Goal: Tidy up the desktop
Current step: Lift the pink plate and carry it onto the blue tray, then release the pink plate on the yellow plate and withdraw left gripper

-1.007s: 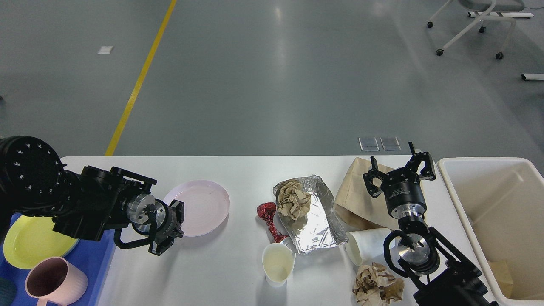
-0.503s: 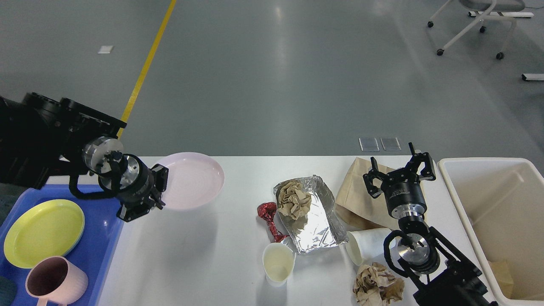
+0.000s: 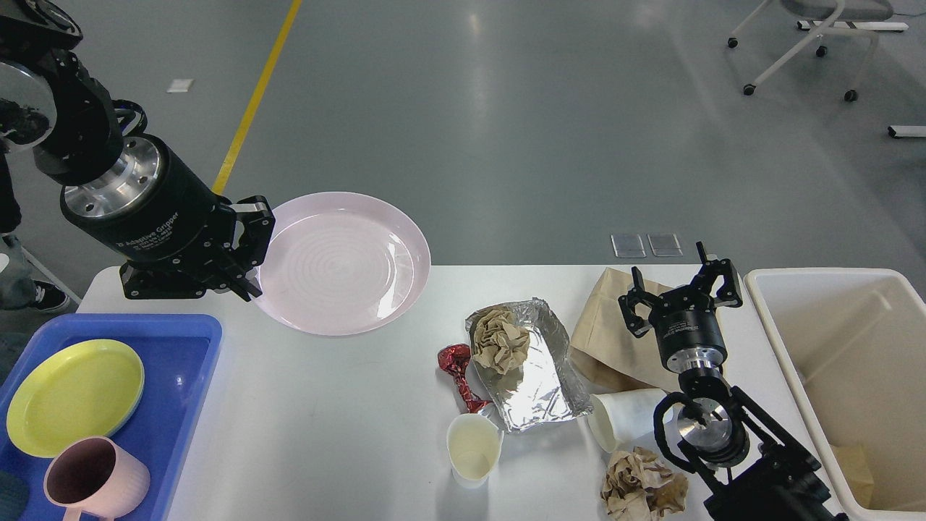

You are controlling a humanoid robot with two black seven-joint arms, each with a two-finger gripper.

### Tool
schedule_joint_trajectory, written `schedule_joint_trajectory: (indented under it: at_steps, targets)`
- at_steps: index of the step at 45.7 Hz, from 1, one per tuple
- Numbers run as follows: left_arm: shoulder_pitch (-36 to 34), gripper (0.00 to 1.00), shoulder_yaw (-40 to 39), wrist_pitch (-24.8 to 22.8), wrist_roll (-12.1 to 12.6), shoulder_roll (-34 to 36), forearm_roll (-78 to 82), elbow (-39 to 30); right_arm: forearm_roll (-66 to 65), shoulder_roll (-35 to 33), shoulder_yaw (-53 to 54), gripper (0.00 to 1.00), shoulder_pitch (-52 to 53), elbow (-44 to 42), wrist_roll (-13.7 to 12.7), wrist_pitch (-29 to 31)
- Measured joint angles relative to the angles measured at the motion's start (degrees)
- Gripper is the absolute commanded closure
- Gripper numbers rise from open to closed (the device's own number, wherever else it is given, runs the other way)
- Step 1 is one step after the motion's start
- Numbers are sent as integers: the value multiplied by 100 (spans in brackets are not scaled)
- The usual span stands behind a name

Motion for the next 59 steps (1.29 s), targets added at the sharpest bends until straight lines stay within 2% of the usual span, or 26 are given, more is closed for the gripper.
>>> schedule_joint_trajectory:
  at_steps: [5,11,19,23,30,36,43,53,54,56,59]
  targets:
    - [-24,100,49,-255,-166,-5,324,-3,0,0,0,0,0,0,0,0]
    - [-24,100,308,-529,-542,86,788,8,0,0,0,0,0,0,0,1]
    - [70,100,766,-603,-1016,677,1747,242,1,1,0,0,0,1,0,6]
    - [290,100,1125,-613,-1367,1166,2421,569,0,1,0,0,0,1,0,6]
    - [1007,100,1582,-624,-1767,1880,3066,1439,0,4,0,0,0,8,0,6]
    - [2086,100,1572,-693,-1858,2443,3200,2447,0,3,0,0,0,8,0,6]
    - [3426,100,1141,-770,-1860,2935,3207,3508,0,2,0,0,-3,8,0,6]
    - [5209,100,269,-697,-1861,3268,3151,4696,0,2,0,0,-3,8,0,6]
    - [5603,100,47,-683,-1861,3338,3137,5085,0,2,0,0,-3,8,0,6]
    - [5792,100,-89,-680,-1857,3358,3127,5259,0,2,0,0,-2,8,0,6]
    - [6425,100,-606,-652,-1821,3366,3097,5681,0,4,0,0,0,7,0,6]
